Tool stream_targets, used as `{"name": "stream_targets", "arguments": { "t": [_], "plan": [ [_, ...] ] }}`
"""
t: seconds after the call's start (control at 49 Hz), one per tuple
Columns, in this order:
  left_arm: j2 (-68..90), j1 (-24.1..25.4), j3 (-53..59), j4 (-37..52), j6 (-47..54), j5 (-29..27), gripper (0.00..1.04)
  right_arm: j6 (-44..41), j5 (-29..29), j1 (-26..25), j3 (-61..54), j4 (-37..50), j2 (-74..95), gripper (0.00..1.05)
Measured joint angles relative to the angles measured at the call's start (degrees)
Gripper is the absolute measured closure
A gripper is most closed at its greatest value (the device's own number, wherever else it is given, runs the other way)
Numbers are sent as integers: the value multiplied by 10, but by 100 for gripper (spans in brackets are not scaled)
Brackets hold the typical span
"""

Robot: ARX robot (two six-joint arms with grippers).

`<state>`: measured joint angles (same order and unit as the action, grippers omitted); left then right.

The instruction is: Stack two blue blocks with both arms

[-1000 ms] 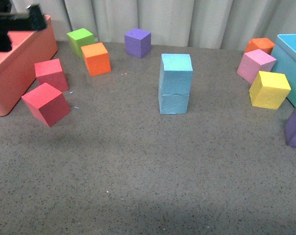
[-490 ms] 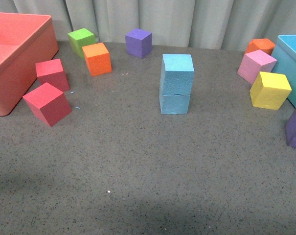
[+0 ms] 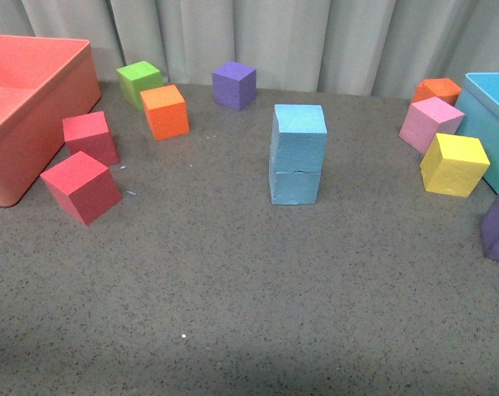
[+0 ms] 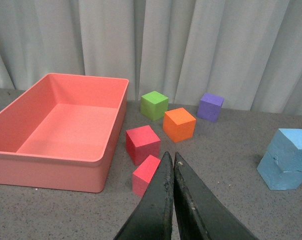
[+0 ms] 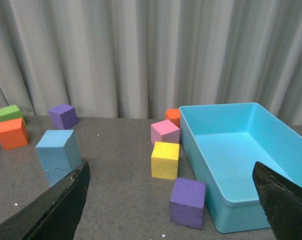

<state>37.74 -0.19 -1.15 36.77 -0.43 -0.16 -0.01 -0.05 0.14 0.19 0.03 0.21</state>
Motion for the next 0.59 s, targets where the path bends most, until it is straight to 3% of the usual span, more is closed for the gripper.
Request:
{"name": "stream_targets", "arguments": {
  "t": [0.592],
  "plan": [
    [-214, 0, 1, -202, 0, 0, 101, 0, 0, 0, 0, 0, 0, 10]
  ]
}}
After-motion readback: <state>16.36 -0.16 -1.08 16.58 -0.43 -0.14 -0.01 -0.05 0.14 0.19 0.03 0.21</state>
